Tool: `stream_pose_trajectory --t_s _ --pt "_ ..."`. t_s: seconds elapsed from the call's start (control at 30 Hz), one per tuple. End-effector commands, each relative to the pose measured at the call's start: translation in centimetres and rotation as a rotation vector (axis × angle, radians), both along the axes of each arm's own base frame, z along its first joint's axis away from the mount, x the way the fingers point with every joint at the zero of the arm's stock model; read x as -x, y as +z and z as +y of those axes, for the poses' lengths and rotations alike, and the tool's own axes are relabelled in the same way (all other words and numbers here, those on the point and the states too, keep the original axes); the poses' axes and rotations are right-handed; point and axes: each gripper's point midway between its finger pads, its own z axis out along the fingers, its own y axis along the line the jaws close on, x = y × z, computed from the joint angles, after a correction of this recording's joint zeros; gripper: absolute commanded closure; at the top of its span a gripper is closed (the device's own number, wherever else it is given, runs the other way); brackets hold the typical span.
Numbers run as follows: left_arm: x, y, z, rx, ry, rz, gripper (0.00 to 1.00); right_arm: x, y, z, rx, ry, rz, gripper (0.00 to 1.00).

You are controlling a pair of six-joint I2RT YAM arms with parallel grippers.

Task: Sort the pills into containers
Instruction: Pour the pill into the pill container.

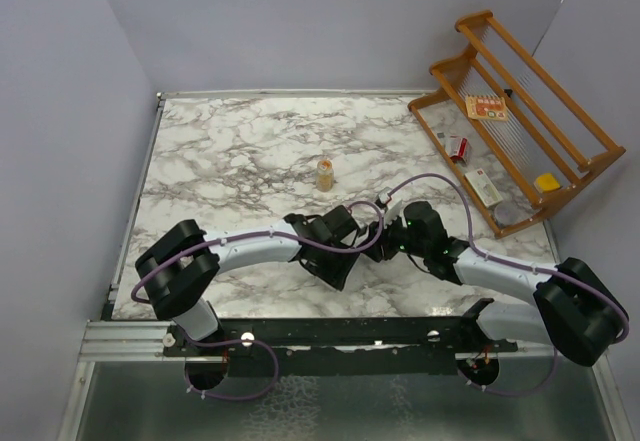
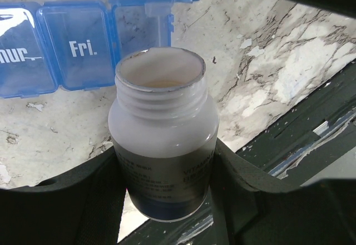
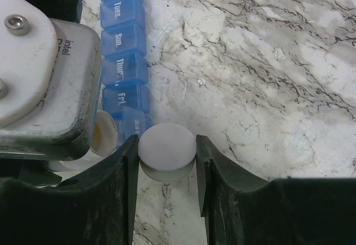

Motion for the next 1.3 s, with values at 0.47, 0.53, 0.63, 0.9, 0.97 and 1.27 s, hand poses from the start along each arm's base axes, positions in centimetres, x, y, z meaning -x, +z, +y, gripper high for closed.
stream_pose_trajectory --t_s 0.47,0.53,0.63,0.9,0.97,1.27 --pt "-0.4 0.5 0.4 -0.058 -0.032 0.014 1.00 -0.3 1.0 0.9 -0.018 0.031 -0.028 0.99" --pt "-0.5 0.6 0.6 -0.062 -0.030 0.014 1.00 -0.3 1.0 0.9 -0.018 0.029 -0.027 0.99" --pt "-0.6 0.8 0.8 -0.071 -0.025 0.013 1.00 -0.3 1.0 0.9 -0.018 0.031 -0.028 0.99" --pt "-1.1 0.7 0.7 -0.080 -0.029 0.019 1.00 -0.3 1.0 0.9 -0.018 0.032 -0.028 0.99" --pt "-1.0 0.6 0.8 -0.085 -0.031 0.024 1.00 -0.3 1.0 0.9 -0.019 0.032 -0.029 0.99" --pt "-1.7 1.0 0.8 -0.111 -0.037 0.000 1.00 -0.3 1.0 0.8 -0.018 0.030 -0.029 0.99"
